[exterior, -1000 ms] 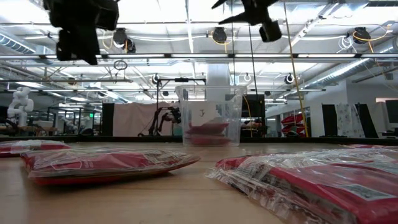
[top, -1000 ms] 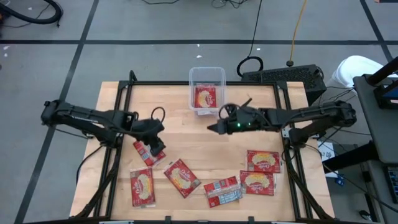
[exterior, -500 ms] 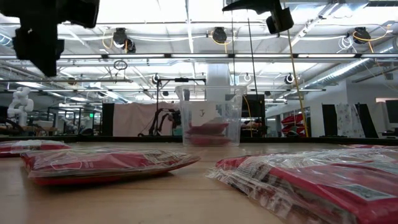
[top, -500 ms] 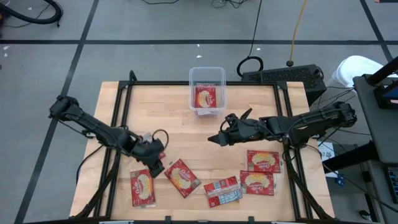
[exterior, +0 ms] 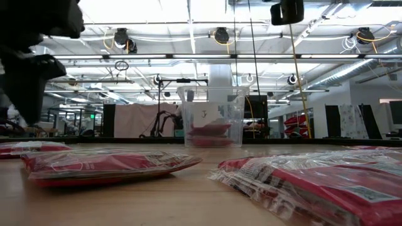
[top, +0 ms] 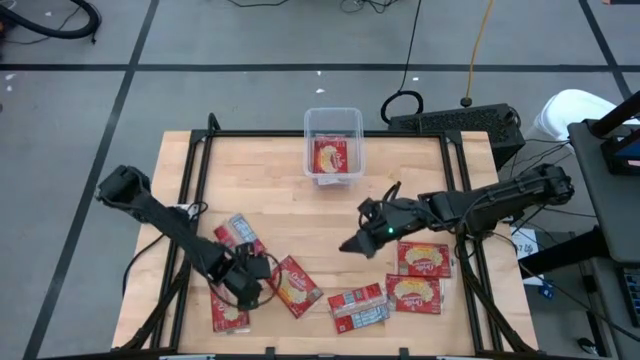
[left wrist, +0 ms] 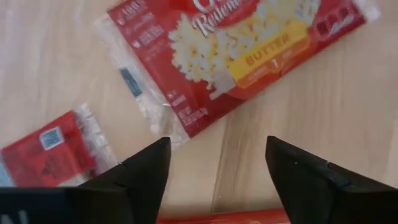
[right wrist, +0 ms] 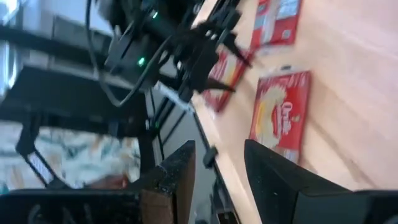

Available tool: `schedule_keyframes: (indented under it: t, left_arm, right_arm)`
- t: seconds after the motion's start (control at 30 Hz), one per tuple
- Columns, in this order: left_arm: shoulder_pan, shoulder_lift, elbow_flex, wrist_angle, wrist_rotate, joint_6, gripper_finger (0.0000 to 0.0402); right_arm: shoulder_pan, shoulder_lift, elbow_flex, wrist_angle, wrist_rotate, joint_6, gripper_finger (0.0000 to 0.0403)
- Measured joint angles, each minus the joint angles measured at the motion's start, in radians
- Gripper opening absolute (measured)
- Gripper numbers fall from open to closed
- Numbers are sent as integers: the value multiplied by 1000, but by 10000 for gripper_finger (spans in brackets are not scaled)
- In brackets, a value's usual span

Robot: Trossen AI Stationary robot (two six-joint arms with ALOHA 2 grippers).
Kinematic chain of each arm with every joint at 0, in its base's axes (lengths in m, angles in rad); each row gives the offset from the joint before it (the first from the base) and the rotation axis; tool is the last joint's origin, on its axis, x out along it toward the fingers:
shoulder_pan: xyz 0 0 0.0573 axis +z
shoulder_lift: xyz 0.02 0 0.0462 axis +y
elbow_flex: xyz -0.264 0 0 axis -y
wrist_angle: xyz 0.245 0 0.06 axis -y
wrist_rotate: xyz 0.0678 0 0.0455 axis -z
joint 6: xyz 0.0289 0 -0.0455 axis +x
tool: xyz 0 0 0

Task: Sort popcorn bags into baskets
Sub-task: Put the red popcorn bag into the transparent container

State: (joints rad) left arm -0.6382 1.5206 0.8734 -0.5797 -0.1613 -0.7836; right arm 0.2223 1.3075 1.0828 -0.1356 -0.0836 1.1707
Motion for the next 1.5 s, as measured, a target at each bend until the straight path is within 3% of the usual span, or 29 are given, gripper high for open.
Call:
schedule_keyframes:
  t: [0.2,0.33,0.73,0.93,1.07,1.23,1.5]
  left_arm:
    - [-28,86,0,0,-72,19,322]
    - [-20,139,0,4,-99,63,320]
    - [55,215,5,102,-3,182,190]
    - [86,219,3,154,-5,256,85]
    - [107,222,1,218,-27,328,12]
    - [136,206,-1,248,-74,410,4]
    - [177,113,-2,231,-144,600,2]
  right_arm:
    - [41,0,0,-16,-29,-73,132]
    - [55,0,0,-16,-48,-91,132]
    - [55,0,0,-16,-132,-87,132]
    - [46,0,0,-16,-118,-87,132]
    - [38,0,0,-29,-36,-87,132]
    - [36,0,0,-99,112,-70,132]
    - [-7,3,-61,-109,75,40,132]
